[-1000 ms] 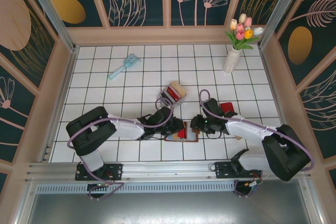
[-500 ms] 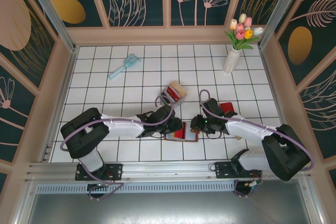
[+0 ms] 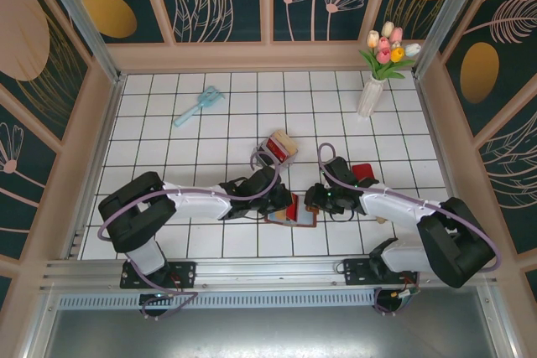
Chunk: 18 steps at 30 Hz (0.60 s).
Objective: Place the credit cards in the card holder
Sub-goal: Insert the credit card into the card slot.
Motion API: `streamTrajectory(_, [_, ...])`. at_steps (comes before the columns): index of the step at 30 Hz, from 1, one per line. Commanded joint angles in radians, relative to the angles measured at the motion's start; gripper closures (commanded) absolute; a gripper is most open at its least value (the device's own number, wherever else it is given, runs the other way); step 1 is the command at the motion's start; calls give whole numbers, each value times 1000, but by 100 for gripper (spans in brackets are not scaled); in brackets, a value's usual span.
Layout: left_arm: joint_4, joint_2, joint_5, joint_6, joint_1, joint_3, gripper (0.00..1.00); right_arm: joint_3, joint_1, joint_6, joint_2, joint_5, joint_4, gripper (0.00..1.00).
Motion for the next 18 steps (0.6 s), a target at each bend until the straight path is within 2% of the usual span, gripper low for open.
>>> streamTrajectory(1, [26, 46, 8, -34, -14, -13, 88, -11, 8, 15, 30, -40, 32, 62])
streamTrajectory(10, [30, 77, 5, -46, -29, -8, 84, -32, 8, 23, 29, -46, 53, 65])
streamTrajectory(18, [-147, 118, -55, 20, -68, 102, 71, -40, 10, 24, 26, -45, 53, 65])
